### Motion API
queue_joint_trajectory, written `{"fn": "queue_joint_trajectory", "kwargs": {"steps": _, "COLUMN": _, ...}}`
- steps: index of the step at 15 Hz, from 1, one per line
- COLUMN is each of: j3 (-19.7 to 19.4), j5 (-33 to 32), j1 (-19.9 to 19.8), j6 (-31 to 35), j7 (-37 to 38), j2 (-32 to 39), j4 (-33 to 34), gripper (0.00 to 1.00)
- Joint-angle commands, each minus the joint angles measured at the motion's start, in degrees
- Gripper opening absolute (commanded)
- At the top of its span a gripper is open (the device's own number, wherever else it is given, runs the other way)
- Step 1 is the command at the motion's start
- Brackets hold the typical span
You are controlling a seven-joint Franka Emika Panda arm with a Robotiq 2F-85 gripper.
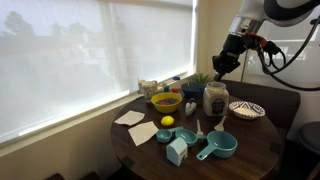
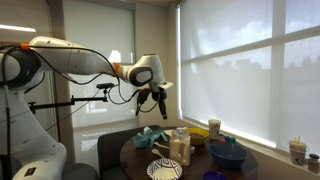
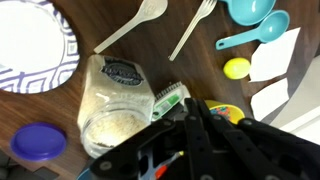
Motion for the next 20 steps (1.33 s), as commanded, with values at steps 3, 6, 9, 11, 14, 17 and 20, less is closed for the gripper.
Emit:
{"fn": "queue_joint_trajectory", "kwargs": {"steps": 3, "j3": 1.1, "j5": 5.2, "j1": 2.5, "j6": -8.7, "j7": -1.1, "j2": 1.4, "j4": 0.2, "gripper": 0.01}}
{"fn": "queue_joint_trajectory", "kwargs": {"steps": 6, "j3": 1.6, "j5": 3.4, "j1": 2.2, "j6": -10.9, "j7": -2.2, "j2": 2.1, "j4": -2.2, "gripper": 0.01}}
{"fn": "queue_joint_trajectory", "kwargs": {"steps": 9, "j3": 1.8, "j5": 2.9, "j1": 2.6, "j6": -8.8, "j7": -4.7, "j2": 3.8, "j4": -4.4, "gripper": 0.01}}
{"fn": "queue_joint_trajectory", "kwargs": {"steps": 11, "j3": 2.0, "j5": 2.0, "j1": 2.6, "j6": -7.8, "j7": -5.8, "j2": 5.1, "j4": -5.1, "gripper": 0.01}}
{"fn": "queue_joint_trajectory", "kwargs": {"steps": 14, "j3": 2.6, "j5": -1.0, "j1": 2.5, "j6": -6.2, "j7": -5.5, "j2": 7.0, "j4": -5.9, "gripper": 0.01}}
{"fn": "queue_joint_trajectory", "kwargs": {"steps": 17, "j3": 2.7, "j5": -3.9, "j1": 2.3, "j6": -5.9, "j7": -4.7, "j2": 8.5, "j4": -6.6, "gripper": 0.01}}
{"fn": "queue_joint_trajectory", "kwargs": {"steps": 20, "j3": 2.5, "j5": -4.9, "j1": 2.4, "j6": -4.8, "j7": -4.6, "j2": 9.3, "j4": -7.4, "gripper": 0.01}}
